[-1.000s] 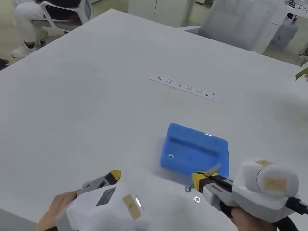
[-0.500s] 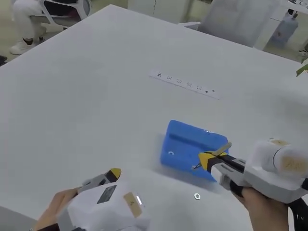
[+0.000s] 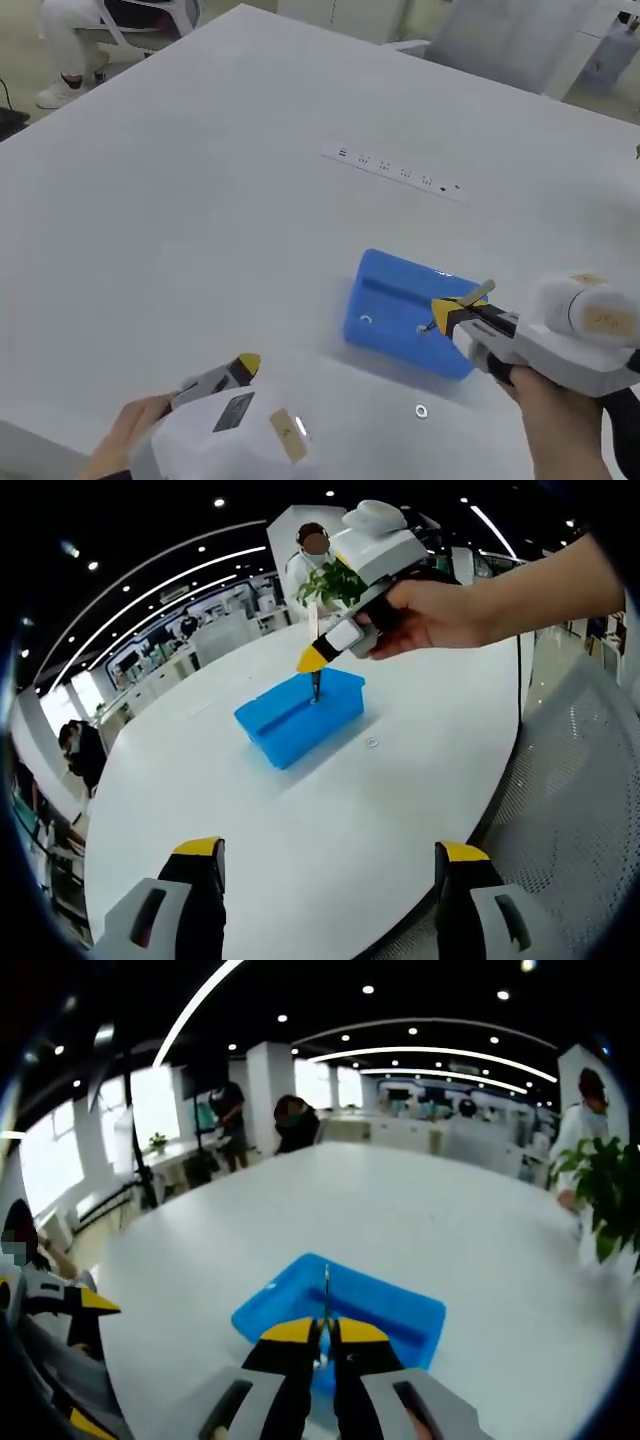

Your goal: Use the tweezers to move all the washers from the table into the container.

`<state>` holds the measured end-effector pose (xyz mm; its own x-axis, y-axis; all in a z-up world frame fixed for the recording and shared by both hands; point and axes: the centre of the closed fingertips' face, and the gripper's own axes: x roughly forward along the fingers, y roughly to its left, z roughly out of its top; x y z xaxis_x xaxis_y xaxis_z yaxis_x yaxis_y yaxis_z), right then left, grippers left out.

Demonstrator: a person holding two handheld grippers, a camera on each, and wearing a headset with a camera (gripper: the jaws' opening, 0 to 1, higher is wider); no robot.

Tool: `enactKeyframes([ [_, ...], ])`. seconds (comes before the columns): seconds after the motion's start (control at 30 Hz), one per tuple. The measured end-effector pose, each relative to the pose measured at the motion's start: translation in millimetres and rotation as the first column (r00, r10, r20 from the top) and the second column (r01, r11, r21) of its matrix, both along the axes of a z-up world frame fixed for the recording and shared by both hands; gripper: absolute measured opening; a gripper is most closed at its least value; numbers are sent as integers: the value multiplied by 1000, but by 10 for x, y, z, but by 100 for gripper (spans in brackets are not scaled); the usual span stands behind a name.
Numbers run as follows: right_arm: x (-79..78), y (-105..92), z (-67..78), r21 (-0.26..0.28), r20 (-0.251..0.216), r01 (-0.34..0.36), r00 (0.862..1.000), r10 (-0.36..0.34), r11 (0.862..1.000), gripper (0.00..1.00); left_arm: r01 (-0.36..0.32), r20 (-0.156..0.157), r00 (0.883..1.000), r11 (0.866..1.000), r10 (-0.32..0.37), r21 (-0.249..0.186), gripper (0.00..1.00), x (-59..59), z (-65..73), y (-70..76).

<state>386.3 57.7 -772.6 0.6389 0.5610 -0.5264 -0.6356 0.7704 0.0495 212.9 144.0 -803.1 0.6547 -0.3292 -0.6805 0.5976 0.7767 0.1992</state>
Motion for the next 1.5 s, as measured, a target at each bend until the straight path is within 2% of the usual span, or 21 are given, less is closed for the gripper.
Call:
enactKeyframes([
  [0.17,50,-52,-230,-19,-37,15,999,-16,1000,3,-4,-6,1000,1000,4,0,88,0,-11,5],
  [0.43,128,-75,-337,-14,-64,31,997,-32,999,3,-6,-18,1000,1000,6,7,87,-1,-35,10],
  [0.67,126,-40,-452,-37,-75,14,997,-17,999,3,-6,-23,1000,1000,6,2,88,-2,-41,6],
  [0.83,128,-14,-467,-38,-76,9,997,-12,999,3,-6,-24,1000,1000,6,2,87,1,-44,7],
  [0.9,123,-11,-476,-56,-58,2,998,-5,998,3,-6,-22,1000,1000,6,3,87,3,-42,7],
  [1.07,107,-4,-454,-75,-50,-12,999,8,997,3,-6,-24,1000,1000,6,4,87,1,-44,5],
  [1.37,100,-41,-453,-86,-81,-17,997,10,996,4,-6,-8,1000,1000,6,2,86,11,-18,6],
  [1.5,96,-62,-354,-71,-68,-23,998,18,997,4,-10,-1,1000,1000,10,2,86,13,-4,14],
])
